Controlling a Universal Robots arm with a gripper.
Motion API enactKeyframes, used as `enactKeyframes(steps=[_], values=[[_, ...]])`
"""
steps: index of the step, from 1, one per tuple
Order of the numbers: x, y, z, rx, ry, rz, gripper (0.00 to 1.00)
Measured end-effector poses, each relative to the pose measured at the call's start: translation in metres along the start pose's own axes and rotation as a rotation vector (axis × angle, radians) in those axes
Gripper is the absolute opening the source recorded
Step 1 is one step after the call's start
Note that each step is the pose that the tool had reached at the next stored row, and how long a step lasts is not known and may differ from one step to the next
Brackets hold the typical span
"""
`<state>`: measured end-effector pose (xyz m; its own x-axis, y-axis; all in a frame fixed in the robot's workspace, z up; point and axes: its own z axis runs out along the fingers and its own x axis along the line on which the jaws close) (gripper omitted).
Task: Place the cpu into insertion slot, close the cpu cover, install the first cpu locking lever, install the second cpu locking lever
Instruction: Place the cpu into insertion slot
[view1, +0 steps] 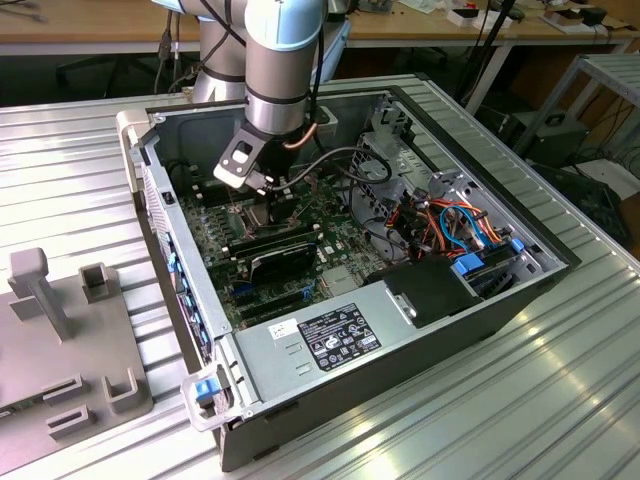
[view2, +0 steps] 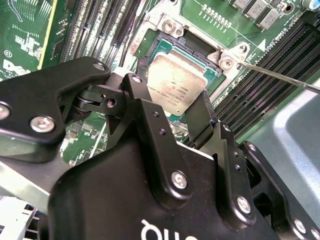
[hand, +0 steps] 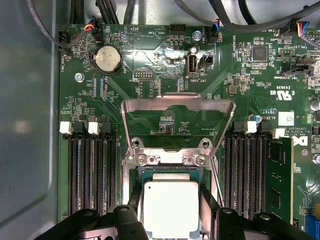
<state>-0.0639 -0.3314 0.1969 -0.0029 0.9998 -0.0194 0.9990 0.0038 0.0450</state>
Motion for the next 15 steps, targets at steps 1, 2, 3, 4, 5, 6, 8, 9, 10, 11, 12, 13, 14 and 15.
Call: enactKeyframes(steps=[1,2,3,4,5,6,8,9,10,11,12,13,14,15], values=[[0.0000,0.0001,0.0000,0.0000,0.0000,0.000,0.55],[0.0000,0.0001,0.0000,0.0000,0.0000,0.000,0.55],[0.0000,0.0001,0.0000,-0.0001,0.0000,0.000,0.55],[0.0000,0.0001,0.0000,-0.0001,0.0000,0.000,0.55],[0.0000,0.0001,0.0000,-0.0001,0.0000,0.000,0.55],[-0.0001,0.0002,0.0000,-0.0007,-0.0011,0.000,0.55],[0.0000,0.0004,0.0002,-0.0019,-0.0003,0.000,0.56],[0.0000,0.0004,0.0002,-0.0015,-0.0003,0.000,0.56],[0.0000,0.0003,0.0001,-0.0012,-0.0006,0.000,0.62],[-0.0001,0.0002,0.0000,-0.0011,-0.0007,0.000,0.62],[-0.0001,0.0002,0.0000,-0.0010,-0.0008,0.000,0.62],[-0.0001,0.0002,-0.0004,-0.0009,-0.0010,0.000,0.62],[-0.0001,0.0003,-0.0020,-0.0008,-0.0008,0.000,0.62],[-0.0001,0.0003,-0.0028,-0.0007,-0.0008,0.001,0.62]])
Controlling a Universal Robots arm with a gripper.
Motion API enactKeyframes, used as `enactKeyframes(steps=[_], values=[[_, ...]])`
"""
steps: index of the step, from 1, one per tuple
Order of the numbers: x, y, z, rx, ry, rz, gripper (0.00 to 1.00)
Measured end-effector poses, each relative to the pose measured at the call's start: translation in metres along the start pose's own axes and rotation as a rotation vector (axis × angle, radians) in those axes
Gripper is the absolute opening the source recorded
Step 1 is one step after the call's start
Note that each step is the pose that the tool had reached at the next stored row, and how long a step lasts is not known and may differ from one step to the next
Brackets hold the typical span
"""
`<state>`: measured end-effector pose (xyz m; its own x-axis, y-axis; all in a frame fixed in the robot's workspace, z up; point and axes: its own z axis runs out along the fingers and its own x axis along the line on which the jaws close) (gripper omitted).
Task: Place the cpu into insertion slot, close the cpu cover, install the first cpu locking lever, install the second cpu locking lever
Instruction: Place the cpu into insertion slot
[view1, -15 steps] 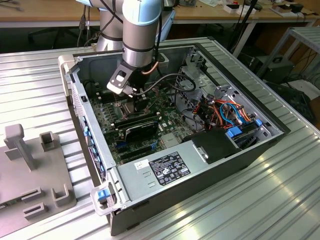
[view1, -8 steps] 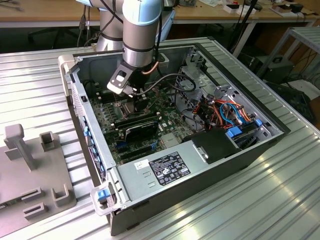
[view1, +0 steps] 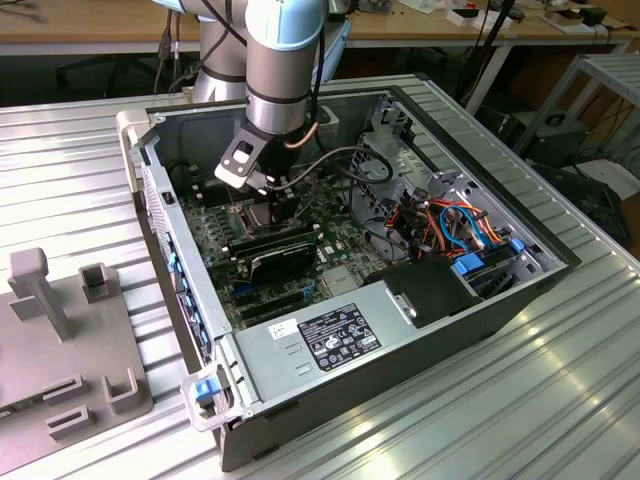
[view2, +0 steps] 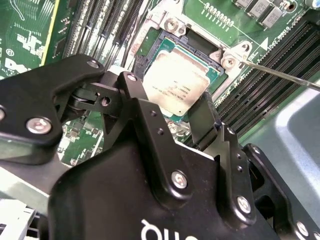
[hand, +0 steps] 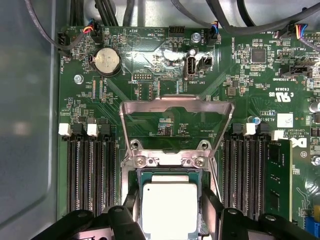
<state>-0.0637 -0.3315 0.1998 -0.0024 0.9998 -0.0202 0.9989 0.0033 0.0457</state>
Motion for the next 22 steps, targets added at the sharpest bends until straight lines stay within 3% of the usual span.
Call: enactKeyframes(steps=[7,14,22], values=[[0.0000,0.0001,-0.0019,0.0001,0.0004,0.000,0.62],[0.0000,0.0001,-0.0017,0.0000,0.0102,0.000,0.62],[-0.0003,0.0006,-0.0130,0.0009,0.0102,0.000,0.62]])
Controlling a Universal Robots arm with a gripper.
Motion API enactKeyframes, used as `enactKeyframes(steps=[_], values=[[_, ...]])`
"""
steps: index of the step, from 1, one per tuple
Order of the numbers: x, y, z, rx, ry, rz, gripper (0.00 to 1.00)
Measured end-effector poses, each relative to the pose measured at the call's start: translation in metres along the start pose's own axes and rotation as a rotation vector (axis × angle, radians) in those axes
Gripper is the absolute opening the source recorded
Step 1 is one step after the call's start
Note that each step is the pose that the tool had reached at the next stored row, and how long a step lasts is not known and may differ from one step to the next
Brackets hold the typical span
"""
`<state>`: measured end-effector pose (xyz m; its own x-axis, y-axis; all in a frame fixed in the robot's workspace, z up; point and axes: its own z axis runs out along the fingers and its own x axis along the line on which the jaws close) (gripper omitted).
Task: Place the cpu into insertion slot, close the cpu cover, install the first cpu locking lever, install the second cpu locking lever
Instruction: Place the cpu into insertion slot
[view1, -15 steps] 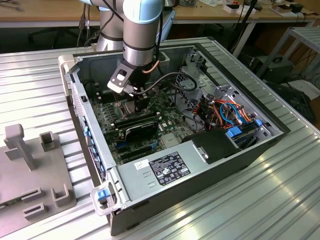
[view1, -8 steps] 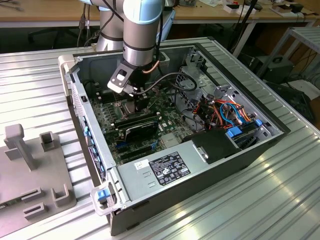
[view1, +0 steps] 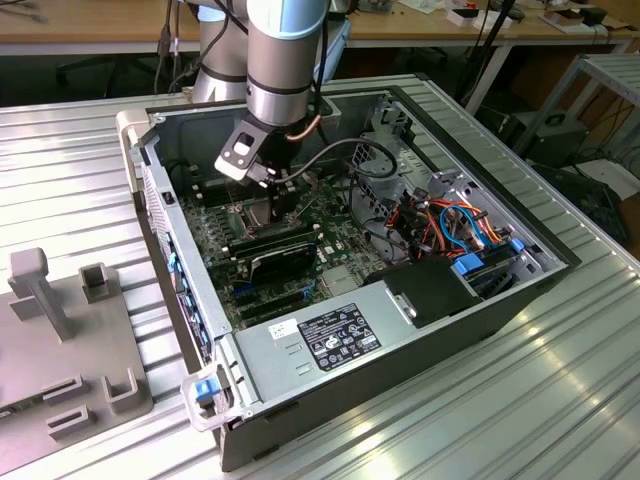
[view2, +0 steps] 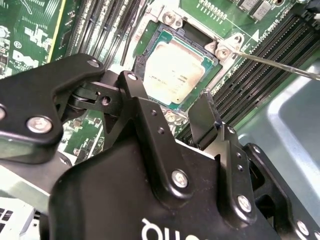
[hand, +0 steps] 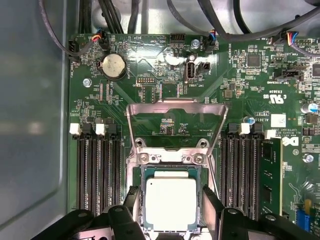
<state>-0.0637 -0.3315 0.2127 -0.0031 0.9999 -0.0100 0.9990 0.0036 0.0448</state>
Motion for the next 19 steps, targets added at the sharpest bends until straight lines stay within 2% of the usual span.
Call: enactKeyframes(steps=[4,8,9,11,12,14,15,17,19], values=[[0.0000,0.0000,-0.0002,0.0001,0.0001,0.000,0.62],[-0.0001,0.0005,-0.0092,0.0025,0.0000,0.000,0.60],[-0.0001,0.0005,-0.0092,0.0026,0.0001,0.000,0.47],[-0.0001,0.0005,-0.0092,0.0027,0.0001,0.000,0.47],[-0.0001,0.0005,-0.0092,0.0029,0.0001,0.000,0.35],[-0.0001,0.0005,-0.0092,0.0030,0.0000,0.000,0.24],[-0.0001,0.0005,-0.0092,0.0031,0.0000,0.000,0.24],[-0.0001,0.0005,-0.0092,0.0032,0.0001,0.000,0.11],[-0.0001,0.0005,-0.0092,0.0033,0.0001,0.000,0.11]])
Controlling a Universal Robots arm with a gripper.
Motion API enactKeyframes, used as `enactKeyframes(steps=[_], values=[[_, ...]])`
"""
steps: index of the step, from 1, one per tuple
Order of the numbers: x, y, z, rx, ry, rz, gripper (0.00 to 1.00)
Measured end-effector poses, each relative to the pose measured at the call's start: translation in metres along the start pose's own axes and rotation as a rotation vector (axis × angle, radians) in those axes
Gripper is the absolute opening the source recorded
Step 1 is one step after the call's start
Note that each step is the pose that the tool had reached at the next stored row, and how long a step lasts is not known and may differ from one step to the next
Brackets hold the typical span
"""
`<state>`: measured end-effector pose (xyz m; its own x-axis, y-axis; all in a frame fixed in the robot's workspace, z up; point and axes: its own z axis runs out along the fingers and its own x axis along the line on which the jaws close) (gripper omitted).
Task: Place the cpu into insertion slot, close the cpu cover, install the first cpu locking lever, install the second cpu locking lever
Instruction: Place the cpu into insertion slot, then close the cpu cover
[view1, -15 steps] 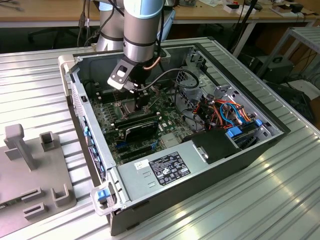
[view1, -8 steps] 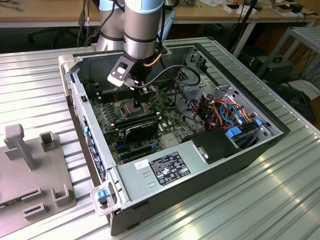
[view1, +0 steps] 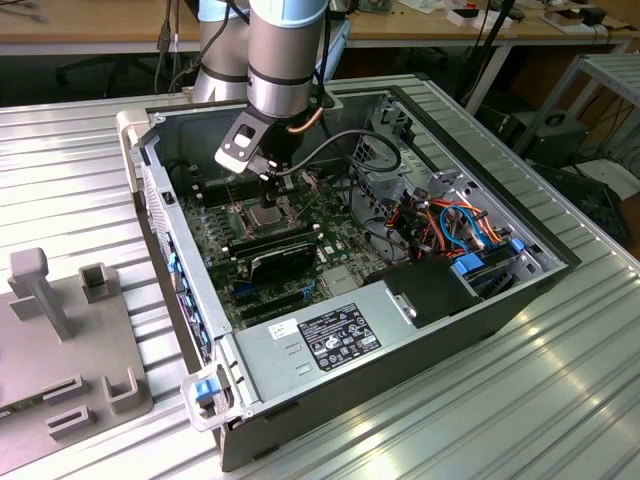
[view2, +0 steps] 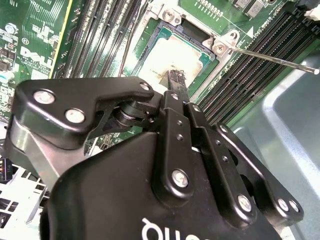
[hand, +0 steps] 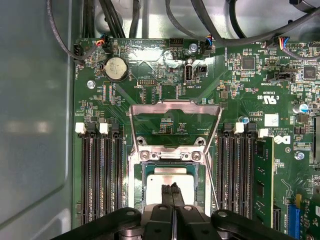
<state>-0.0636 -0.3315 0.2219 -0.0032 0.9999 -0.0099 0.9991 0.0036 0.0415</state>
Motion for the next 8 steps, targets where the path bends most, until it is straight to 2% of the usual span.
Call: enactKeyframes(steps=[8], values=[[0.0000,0.0000,0.0000,0.0013,0.0000,0.000,0.11]])
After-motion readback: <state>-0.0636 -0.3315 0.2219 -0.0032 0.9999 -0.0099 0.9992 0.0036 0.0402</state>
